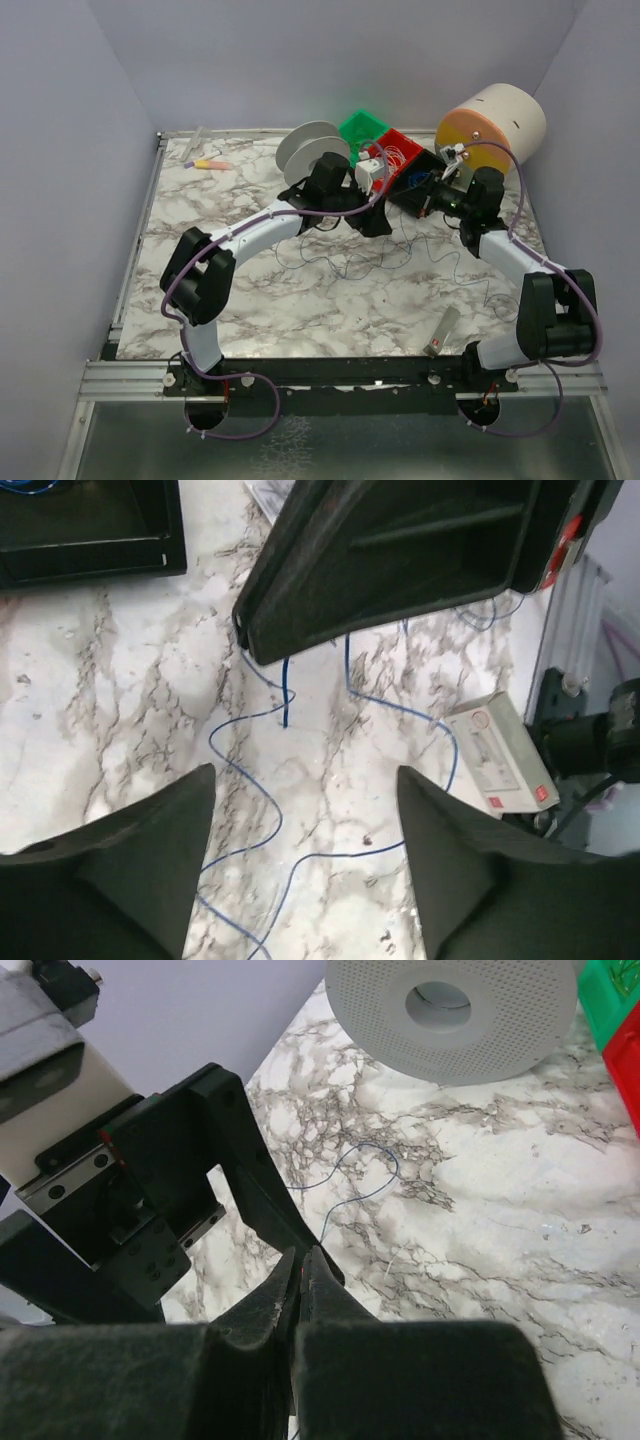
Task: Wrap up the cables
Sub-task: Pick up the cable at the center of the board, then pick up the cable reel from the center of the board.
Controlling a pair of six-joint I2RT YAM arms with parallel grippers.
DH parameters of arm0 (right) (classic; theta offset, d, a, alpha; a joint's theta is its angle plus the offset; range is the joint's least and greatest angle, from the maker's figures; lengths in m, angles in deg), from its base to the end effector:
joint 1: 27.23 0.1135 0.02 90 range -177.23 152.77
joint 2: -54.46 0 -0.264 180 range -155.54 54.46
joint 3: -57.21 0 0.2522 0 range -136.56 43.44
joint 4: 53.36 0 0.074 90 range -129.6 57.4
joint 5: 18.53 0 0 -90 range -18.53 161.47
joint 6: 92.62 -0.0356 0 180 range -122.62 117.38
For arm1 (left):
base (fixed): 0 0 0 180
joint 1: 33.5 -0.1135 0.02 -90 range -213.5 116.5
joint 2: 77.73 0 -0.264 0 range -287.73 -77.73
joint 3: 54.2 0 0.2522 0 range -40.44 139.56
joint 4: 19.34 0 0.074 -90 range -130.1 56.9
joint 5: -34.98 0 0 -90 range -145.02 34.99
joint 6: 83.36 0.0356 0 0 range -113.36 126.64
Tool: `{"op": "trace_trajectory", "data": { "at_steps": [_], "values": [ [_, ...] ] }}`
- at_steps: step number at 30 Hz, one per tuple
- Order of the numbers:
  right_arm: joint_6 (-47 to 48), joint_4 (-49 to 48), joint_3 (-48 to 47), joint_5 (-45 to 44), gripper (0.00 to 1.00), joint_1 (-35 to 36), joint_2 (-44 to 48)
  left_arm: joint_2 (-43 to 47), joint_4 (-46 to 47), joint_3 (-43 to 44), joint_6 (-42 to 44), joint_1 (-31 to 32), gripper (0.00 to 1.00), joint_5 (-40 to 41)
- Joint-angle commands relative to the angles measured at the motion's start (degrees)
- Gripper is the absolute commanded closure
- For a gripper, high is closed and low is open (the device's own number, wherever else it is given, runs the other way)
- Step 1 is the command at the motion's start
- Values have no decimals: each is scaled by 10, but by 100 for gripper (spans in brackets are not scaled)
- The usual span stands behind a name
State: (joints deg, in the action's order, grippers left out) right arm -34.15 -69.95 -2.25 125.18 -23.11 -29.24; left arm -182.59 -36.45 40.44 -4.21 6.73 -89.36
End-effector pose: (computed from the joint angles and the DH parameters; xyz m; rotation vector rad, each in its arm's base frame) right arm 0.3123 0.0513 0.2597 -0.3203 1.7833 1.2421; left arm 0.3136 -0.2916 0.2765 0.9254 1.9537 -1.1500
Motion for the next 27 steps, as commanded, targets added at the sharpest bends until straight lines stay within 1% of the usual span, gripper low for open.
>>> {"op": "trace_trajectory", "data": {
  "at_steps": [1, 3, 5, 9, 11, 13, 16, 20, 27],
  "values": [
    [9, 28, -20, -26, 100, -4, 29, 40, -77, 16, 92, -2, 1, -22],
    [13, 36, -23, -30, 100, -5, 35, 52, -99, 23, 124, -9, 1, -3],
    [19, 50, -24, -41, 99, -7, 41, 64, -112, 39, 140, -31, 1, 22],
    [36, 93, -37, -65, 100, -14, 45, 73, -119, 95, 176, -100, 1, 85],
    [41, 107, -44, -69, 99, -18, 44, 58, -131, 130, 214, -118, 1, 147],
    [49, 116, -47, -71, 99, -20, 45, 36, -135, 158, 258, -122, 1, 212],
    [64, 126, -50, -72, 99, -21, 49, -9, -133, 202, 288, -132, 1, 261],
    [85, 135, -51, -69, 100, -24, 56, -77, -145, 279, 262, -163, 1, 253],
    [105, 151, -53, -57, 100, -29, 57, -171, -201, 380, 287, -201, 1, 176]
  ]
}}
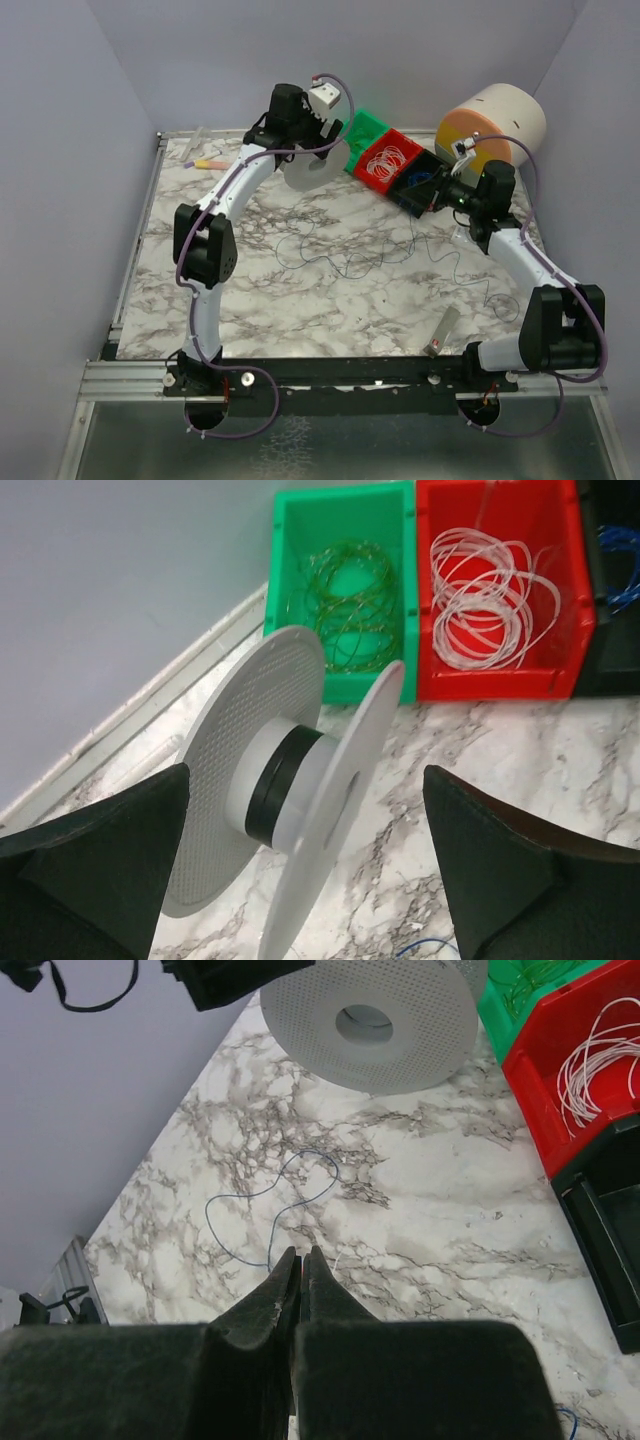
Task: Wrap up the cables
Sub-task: Pick up the cable reel from the center of the board.
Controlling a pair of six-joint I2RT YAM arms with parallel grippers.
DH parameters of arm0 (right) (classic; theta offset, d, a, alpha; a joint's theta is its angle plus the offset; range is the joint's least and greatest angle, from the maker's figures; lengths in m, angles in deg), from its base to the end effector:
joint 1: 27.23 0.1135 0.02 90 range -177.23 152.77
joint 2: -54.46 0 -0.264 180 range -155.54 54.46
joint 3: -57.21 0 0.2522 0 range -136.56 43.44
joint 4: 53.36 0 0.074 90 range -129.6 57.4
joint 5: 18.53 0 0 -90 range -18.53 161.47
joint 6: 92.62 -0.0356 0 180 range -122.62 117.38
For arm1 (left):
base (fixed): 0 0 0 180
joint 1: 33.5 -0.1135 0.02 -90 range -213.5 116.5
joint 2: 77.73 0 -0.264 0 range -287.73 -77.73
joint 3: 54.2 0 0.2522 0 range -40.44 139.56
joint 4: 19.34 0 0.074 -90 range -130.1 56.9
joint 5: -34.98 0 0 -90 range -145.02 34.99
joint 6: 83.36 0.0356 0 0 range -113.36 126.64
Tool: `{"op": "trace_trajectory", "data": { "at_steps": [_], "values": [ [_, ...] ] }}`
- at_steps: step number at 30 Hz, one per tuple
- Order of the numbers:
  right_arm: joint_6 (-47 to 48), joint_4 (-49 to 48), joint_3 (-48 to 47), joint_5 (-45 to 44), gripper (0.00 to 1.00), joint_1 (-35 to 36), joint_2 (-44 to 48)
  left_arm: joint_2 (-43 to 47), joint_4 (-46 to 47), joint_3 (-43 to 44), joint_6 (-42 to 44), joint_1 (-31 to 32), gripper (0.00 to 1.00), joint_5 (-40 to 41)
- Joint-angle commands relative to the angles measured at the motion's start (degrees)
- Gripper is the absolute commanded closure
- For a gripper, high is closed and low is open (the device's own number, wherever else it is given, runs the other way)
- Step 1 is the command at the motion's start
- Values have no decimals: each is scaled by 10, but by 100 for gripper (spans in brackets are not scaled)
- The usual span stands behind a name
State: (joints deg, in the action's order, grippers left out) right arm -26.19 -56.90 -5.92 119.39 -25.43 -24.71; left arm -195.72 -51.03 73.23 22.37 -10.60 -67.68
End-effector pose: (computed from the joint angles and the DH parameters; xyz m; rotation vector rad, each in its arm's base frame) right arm 0.3073 0.0361 0.2819 -0.2796 1.8178 1.0563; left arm 0.4514 -0.1992 0.3468 0.7843 1.7974 -0.2986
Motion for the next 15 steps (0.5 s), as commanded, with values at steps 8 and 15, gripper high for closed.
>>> {"op": "trace_trajectory", "data": {
  "at_steps": [8, 15],
  "values": [
    [38, 36, -24, 8, 99, -6, 1, -87, -105, 88, 60, -59, 16, -132],
    [38, 50, -33, 6, 100, -5, -14, -88, -144, 81, 107, -64, 45, -181]
  ]
}}
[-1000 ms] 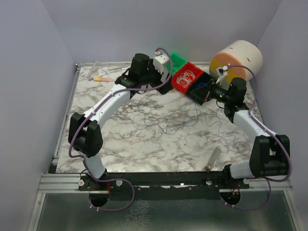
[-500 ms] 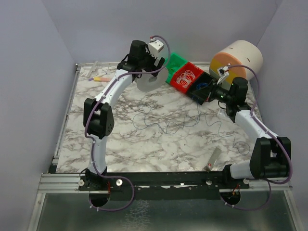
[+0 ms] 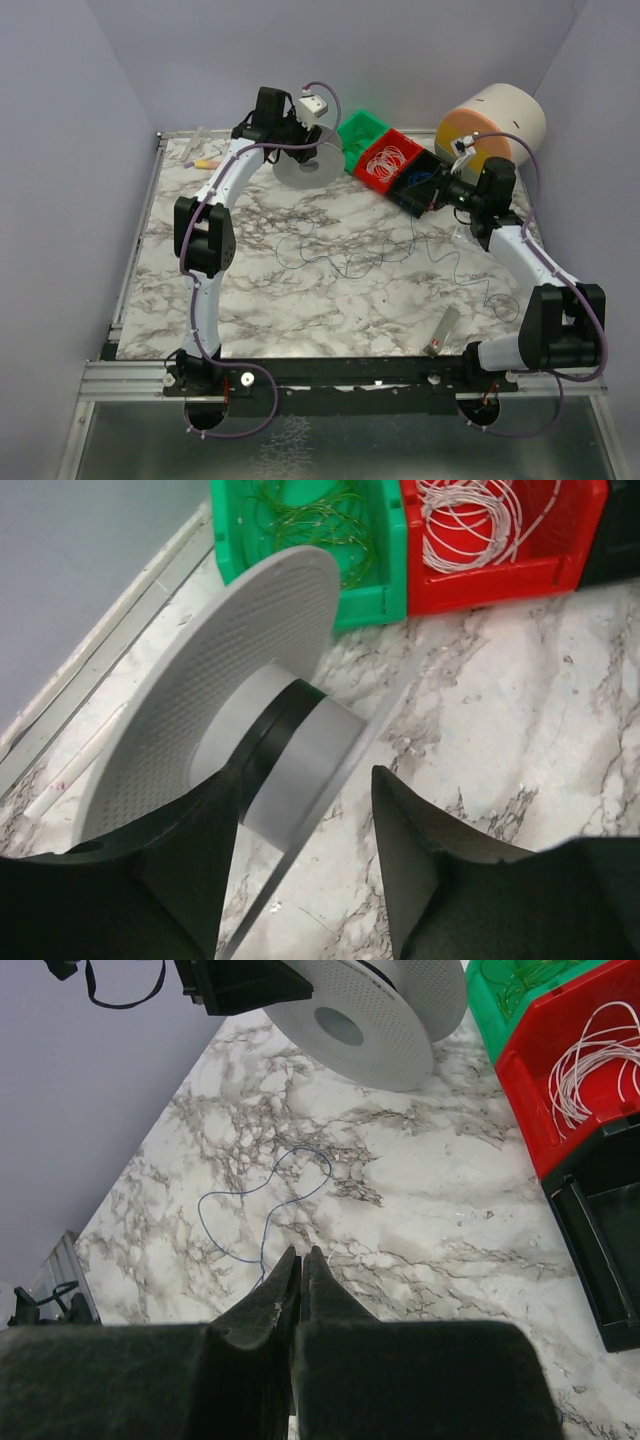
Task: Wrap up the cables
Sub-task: Pick up the cable reel from the center of the board.
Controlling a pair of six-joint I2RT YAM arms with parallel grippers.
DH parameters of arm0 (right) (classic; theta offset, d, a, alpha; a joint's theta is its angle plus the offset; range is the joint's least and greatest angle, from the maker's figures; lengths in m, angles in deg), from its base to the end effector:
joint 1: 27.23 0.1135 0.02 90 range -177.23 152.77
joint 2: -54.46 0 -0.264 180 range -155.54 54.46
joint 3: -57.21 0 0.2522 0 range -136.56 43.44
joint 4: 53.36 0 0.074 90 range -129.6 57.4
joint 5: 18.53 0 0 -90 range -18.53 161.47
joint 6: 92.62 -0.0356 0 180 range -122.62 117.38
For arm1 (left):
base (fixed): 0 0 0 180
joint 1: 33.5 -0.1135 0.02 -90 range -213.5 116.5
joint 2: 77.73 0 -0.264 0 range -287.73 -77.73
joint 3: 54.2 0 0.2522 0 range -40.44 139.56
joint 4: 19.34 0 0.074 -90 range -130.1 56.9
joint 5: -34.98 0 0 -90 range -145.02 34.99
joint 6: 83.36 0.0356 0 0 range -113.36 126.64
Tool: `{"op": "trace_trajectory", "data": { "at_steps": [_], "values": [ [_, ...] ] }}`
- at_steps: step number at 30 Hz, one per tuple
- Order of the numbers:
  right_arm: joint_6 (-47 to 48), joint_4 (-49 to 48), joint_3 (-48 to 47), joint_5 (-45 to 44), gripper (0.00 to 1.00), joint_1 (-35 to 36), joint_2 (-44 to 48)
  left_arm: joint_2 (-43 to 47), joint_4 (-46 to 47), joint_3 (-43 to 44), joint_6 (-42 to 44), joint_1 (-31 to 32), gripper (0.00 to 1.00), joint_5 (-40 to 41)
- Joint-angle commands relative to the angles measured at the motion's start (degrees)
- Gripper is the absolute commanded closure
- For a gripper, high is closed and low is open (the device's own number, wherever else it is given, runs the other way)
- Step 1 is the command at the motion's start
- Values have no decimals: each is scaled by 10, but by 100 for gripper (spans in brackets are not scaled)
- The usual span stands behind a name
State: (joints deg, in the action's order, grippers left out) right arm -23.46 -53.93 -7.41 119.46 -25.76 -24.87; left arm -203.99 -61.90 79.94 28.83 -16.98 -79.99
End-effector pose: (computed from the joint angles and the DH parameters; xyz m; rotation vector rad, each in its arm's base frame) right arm 0.3091 0.0344 0.2850 -0.3042 1.8284 1.0288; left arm 0.4879 -0.1604 0.3005 0.9376 1.9246 -0.4152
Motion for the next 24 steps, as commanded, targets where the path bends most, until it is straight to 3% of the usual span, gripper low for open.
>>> {"op": "trace_trajectory", "data": {
  "at_steps": [1, 4, 5, 7, 8, 13, 17, 24],
  "values": [
    [11, 24, -20, 5, 100, -3, -13, -5, -42, 14, 48, -1, 46, -62],
    [11, 29, -22, 2, 99, -2, -14, 4, -67, 10, 74, -3, 47, -83],
    [11, 30, -22, 1, 99, -2, -15, 8, -70, 3, 80, -3, 56, -90],
    [9, 33, -24, -2, 99, -2, -16, 17, -72, -8, 88, -3, 94, -98],
    [7, 35, -27, -1, 99, -2, -18, 19, -73, -10, 86, -3, 97, -101],
    [-6, 79, -78, 23, 99, -2, -43, 43, -94, -22, 116, 1, 100, -117],
    [-17, 131, -128, 55, 100, -2, -61, 109, -103, -85, 168, 24, 100, -114],
    [-66, 171, -181, 82, 99, 13, -91, 247, -86, -256, 260, 168, 100, 35]
  ]
}}
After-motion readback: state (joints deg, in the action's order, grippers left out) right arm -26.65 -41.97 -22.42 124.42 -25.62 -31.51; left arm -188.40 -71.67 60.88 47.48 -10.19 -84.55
